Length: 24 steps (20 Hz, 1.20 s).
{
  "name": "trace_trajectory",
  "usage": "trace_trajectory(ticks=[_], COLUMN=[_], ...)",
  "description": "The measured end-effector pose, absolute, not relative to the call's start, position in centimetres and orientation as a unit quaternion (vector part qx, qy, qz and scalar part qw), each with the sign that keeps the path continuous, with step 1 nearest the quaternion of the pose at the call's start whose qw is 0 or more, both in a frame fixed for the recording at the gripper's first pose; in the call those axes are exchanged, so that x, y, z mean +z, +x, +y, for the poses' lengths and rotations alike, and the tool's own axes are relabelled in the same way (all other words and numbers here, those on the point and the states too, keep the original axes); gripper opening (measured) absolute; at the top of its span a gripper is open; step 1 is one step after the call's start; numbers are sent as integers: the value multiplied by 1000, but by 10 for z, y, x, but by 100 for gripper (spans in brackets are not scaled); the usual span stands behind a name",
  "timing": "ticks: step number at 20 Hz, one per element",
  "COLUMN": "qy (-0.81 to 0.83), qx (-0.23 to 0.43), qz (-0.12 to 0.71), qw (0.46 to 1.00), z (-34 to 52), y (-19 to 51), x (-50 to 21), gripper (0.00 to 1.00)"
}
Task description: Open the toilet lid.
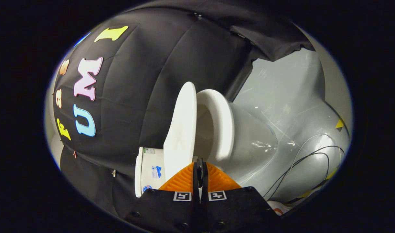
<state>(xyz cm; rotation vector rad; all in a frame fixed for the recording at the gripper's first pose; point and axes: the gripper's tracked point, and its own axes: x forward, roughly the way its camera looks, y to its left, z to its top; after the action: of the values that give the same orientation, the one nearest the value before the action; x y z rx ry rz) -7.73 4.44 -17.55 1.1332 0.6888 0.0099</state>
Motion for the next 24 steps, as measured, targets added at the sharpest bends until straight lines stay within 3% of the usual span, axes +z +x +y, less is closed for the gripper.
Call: trace_trajectory(ticks=[24], qy=[315], qx=[-31], qz=[342], qw=[885], z=[130], y=[-70], x=[-10], gripper=[5])
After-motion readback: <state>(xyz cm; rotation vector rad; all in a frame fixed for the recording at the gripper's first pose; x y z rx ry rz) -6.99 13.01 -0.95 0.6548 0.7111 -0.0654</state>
